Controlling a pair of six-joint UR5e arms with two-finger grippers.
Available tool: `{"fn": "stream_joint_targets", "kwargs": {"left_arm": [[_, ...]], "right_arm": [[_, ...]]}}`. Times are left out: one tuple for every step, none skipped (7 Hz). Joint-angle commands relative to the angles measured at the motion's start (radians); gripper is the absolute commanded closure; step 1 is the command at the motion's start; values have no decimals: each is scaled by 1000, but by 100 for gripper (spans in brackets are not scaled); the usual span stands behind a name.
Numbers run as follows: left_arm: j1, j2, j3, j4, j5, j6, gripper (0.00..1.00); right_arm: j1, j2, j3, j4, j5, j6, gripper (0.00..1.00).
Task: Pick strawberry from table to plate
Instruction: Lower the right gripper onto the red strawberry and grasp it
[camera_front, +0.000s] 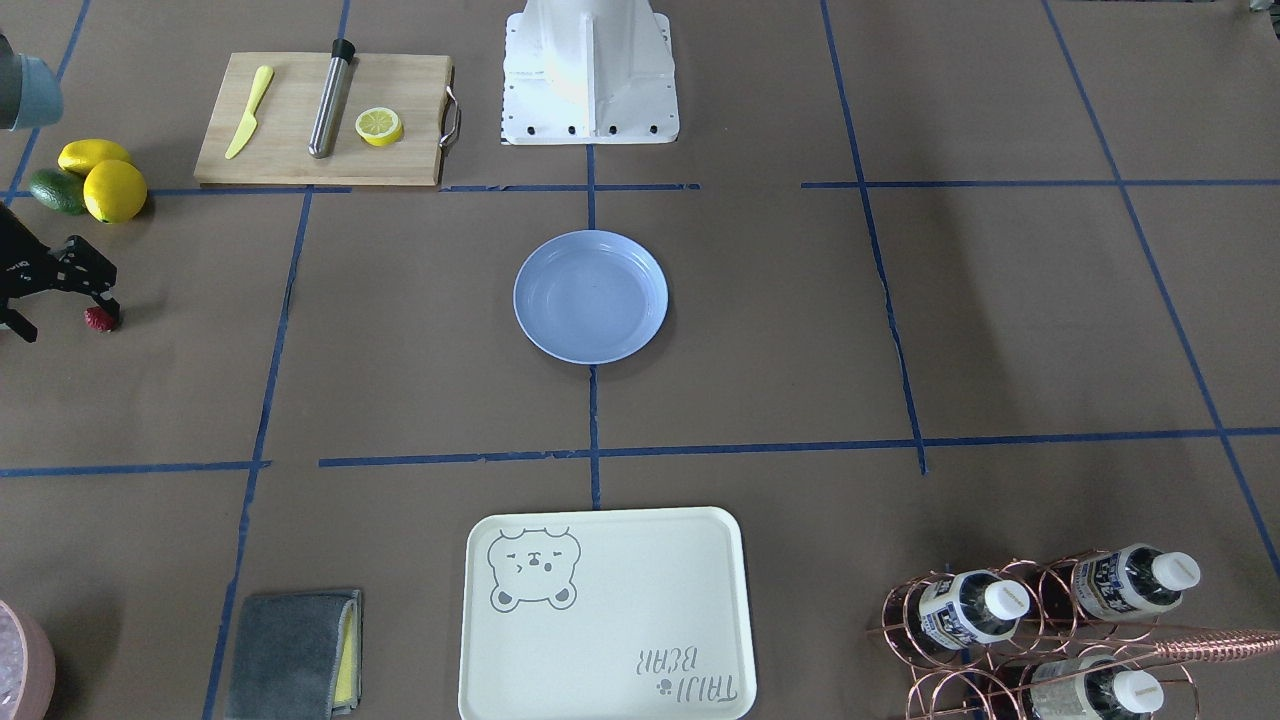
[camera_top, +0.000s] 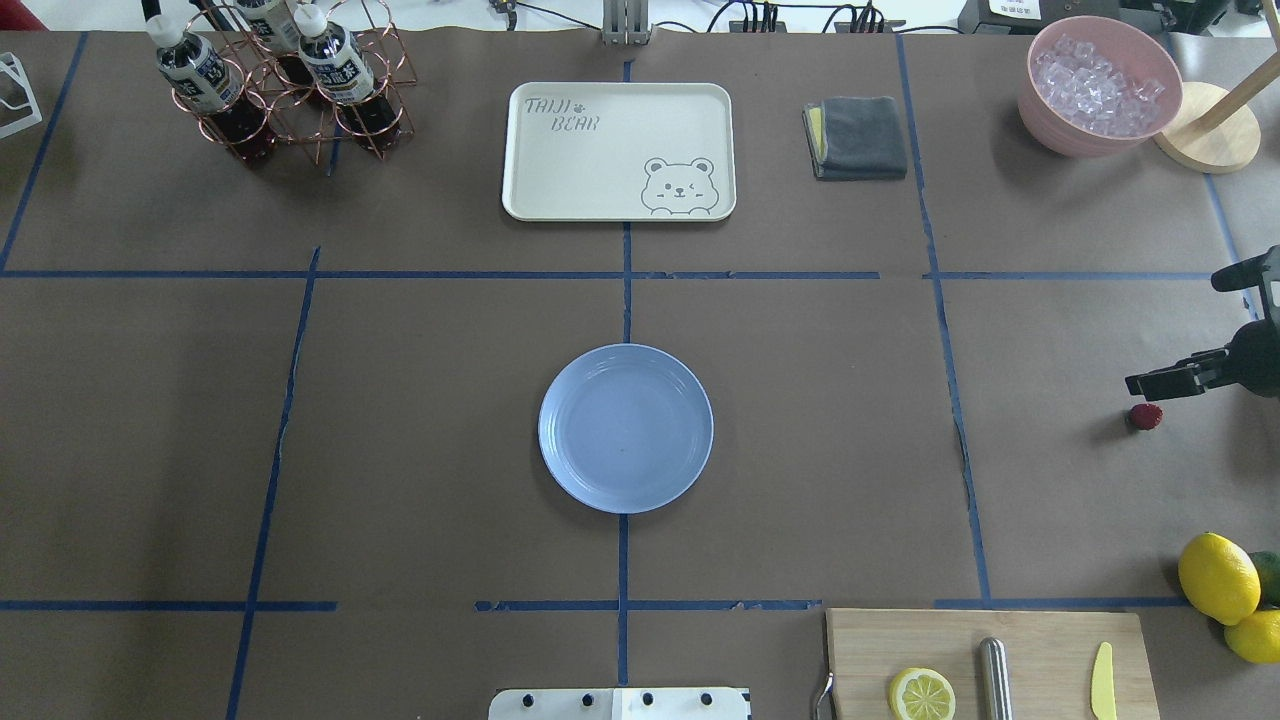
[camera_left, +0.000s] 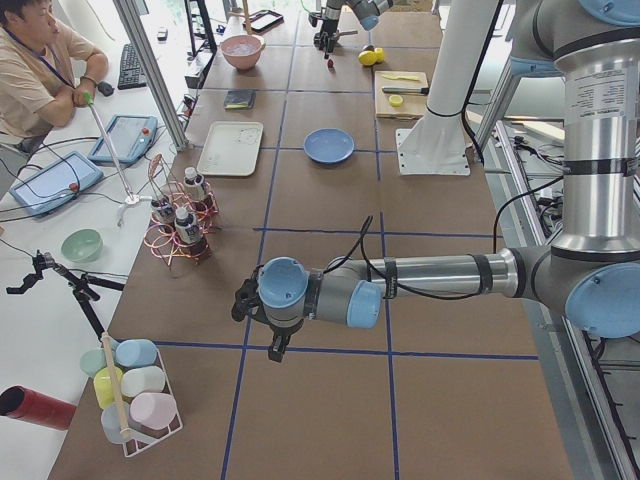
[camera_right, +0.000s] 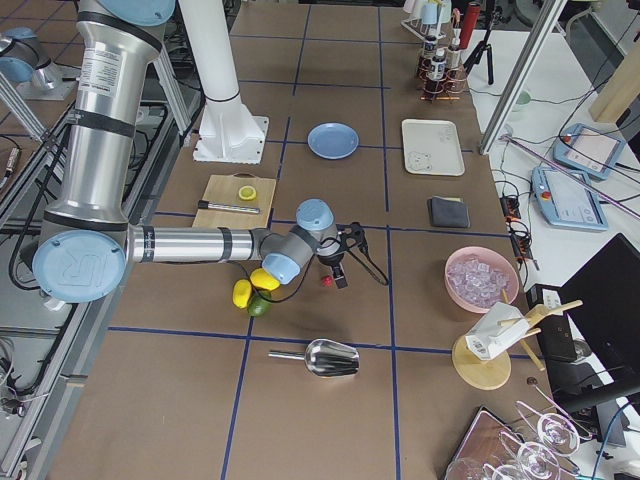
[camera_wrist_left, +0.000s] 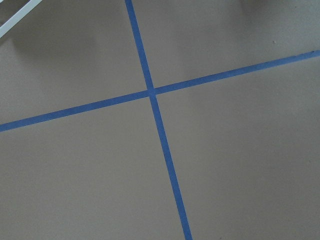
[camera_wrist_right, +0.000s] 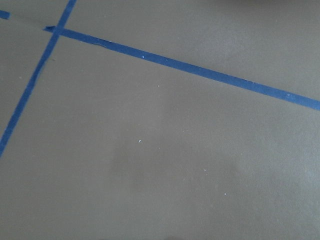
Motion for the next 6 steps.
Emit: {"fn": "stream_joint_targets", "kwargs": {"left_arm": [[0,-1,-2,-2,0,1,0],[0,-3,-2,-2,-2,1,0],[0,-3,-4,-2,-2,1,0],[1,-4,-5,-2,-2,1,0],[1,-6,-5,-2,-2,1,0],[1,-6,-7,-2,-2,1,0]], "right_arm": [[-39,1,-8,9,-20,7,7],[-45,-4,-8,7,-20,2,15],[-49,-11,-7,7,-6,1,29],[-62,-15,-11,6,-9,1,39],[-72,-16,-19,4,-11,-2,52],[-79,-16,-30,4,-15,-2,73]]}}
